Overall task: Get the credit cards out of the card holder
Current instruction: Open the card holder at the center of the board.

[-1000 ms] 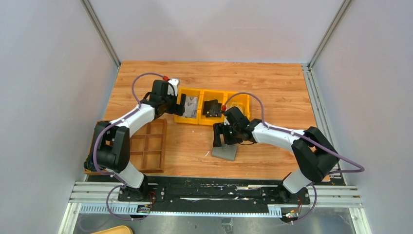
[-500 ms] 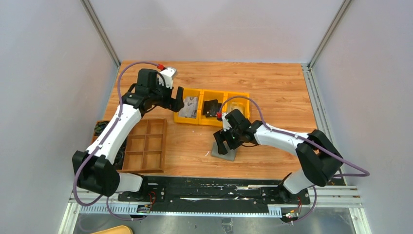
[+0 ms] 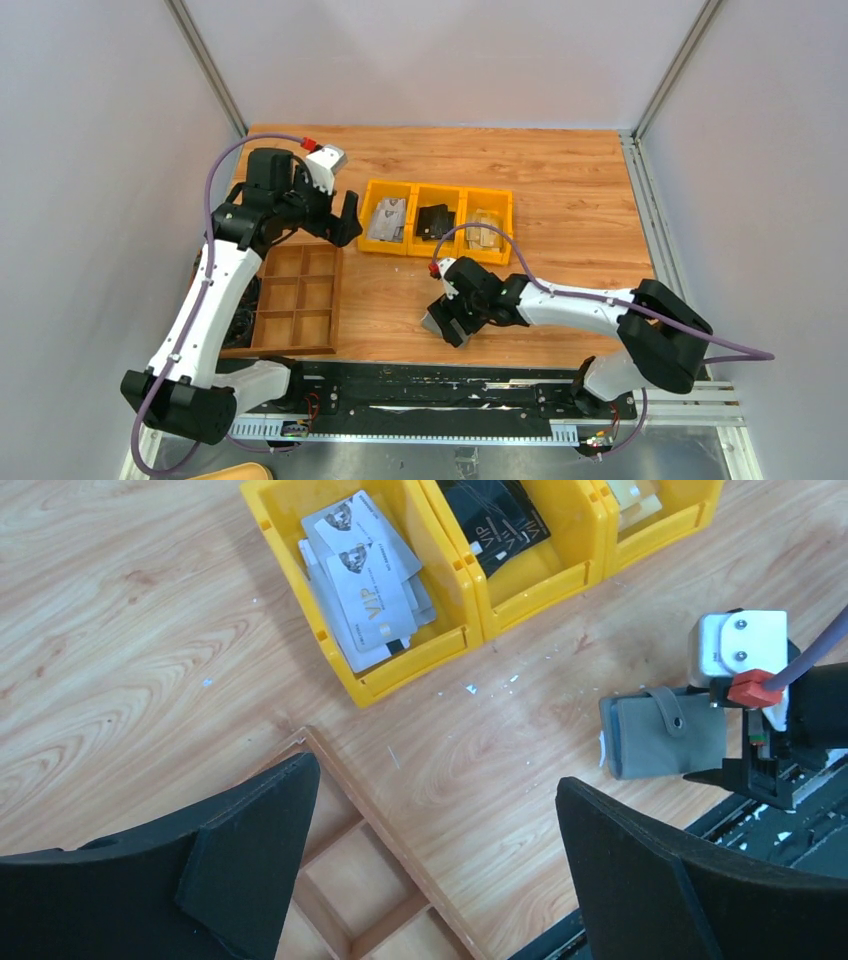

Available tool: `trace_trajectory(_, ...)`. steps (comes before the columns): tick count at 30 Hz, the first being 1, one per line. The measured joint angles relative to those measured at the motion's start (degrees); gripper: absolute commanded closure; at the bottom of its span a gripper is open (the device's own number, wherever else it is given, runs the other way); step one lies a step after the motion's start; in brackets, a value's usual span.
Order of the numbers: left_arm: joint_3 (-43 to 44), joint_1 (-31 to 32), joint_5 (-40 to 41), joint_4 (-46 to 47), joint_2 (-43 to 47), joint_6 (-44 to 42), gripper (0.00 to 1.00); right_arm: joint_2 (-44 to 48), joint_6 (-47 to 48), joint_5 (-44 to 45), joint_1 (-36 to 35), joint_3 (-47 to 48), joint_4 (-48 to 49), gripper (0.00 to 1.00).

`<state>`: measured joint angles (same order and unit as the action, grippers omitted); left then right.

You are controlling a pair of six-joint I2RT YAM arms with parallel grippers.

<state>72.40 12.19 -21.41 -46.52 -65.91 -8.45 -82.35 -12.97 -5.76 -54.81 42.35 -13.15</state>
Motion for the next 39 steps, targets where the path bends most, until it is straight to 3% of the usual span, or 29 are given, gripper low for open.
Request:
trace_trajectory(11, 0.02, -0.07, -1.09, -3.32, 2.89, 0.04, 0.00, -2.80, -2.49, 13.88, -8.46, 1.11, -0.28, 0.12)
trace_trajectory(14, 0.00, -0.11, -1.09, -3.39, 3.41, 0.04, 0.00, -3.19, -2.73, 14.82, -8.59, 1.22, 0.81, 0.25)
trace_trajectory(17, -0.76, -0.11, -1.07, -2.89, 3.52, 0.44, 0.00, -3.69, -2.86, 15.41, -8.59, 1.33, 2.12, 0.45)
trace_trajectory(19, -2.47, -0.11, -1.05, -1.73, 3.45, 1.33, 0.00, -4.11, -2.56, 15.72, -8.61, 1.92, 2.36, 0.50)
trace_trajectory(28, -5.77, -0.11, -4.26, 3.61, -0.09, 9.31, 0.00, -3.37, -0.63, 15.87, -8.59, 7.32, 2.89, 0.55)
trace_trajectory(39, -8.28, -0.50, -16.74, 7.93, -0.44, 21.73, 0.00, 1.77, 2.97, 16.57, -8.59, 19.76, 6.23, 0.57)
